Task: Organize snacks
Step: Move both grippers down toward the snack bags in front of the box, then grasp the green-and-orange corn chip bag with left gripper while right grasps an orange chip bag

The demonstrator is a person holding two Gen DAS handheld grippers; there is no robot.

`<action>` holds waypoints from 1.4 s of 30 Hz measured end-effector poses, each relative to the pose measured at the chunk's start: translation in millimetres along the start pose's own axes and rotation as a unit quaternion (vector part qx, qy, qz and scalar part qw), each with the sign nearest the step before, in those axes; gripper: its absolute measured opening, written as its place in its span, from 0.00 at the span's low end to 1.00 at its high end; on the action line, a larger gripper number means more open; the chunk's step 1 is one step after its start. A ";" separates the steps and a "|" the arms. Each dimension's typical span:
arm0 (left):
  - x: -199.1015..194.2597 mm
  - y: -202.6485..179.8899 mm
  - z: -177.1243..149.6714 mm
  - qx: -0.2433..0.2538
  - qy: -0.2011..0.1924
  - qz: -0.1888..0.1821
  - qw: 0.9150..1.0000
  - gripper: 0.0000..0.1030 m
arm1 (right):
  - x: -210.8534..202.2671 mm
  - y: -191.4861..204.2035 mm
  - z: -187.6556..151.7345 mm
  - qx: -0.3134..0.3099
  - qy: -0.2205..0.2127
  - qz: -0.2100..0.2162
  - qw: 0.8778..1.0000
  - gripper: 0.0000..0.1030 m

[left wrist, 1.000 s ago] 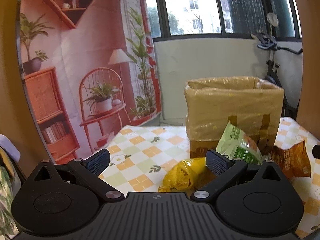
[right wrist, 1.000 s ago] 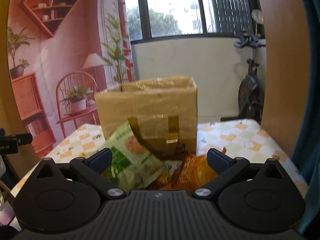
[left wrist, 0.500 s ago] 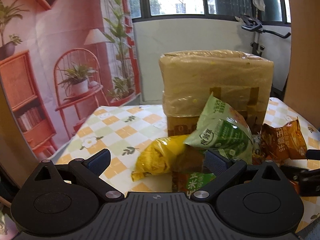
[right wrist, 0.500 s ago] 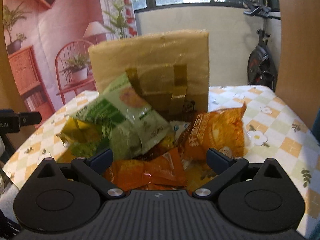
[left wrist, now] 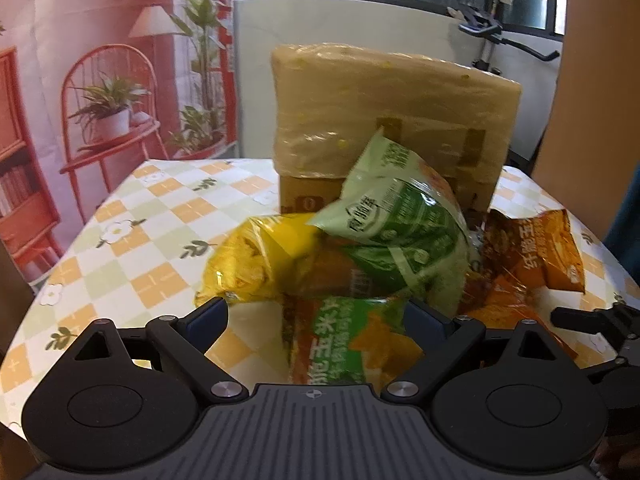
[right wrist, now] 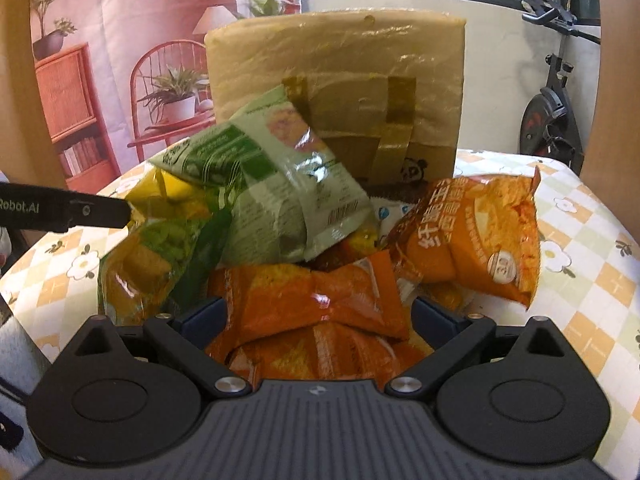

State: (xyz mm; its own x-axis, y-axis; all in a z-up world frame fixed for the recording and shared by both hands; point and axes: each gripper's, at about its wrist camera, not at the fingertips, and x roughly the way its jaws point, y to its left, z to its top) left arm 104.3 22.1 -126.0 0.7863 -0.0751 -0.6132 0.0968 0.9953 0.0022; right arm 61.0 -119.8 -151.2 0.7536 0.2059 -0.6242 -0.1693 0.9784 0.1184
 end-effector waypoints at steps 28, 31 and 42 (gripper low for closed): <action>33.0 5.6 -22.2 -0.038 0.036 -0.053 0.997 0.93 | 5.8 4.8 -13.2 -0.014 -0.009 -0.008 1.000 0.96; 38.2 9.8 -24.5 -0.051 0.040 -0.065 0.996 0.93 | 5.1 4.4 -13.8 -0.013 -0.013 -0.022 1.000 0.97; 50.1 9.1 -32.3 -0.060 0.058 -0.100 0.991 0.96 | 6.6 -0.1 -15.9 0.001 -0.005 -0.024 1.000 0.97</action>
State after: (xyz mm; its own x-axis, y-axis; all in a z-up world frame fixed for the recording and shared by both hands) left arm 124.8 29.4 -182.3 0.6825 -0.2712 -0.6787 0.1651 0.9618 -0.2184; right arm 56.0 -118.8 -167.7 0.7672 0.1591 -0.6213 -0.1317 0.9872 0.0900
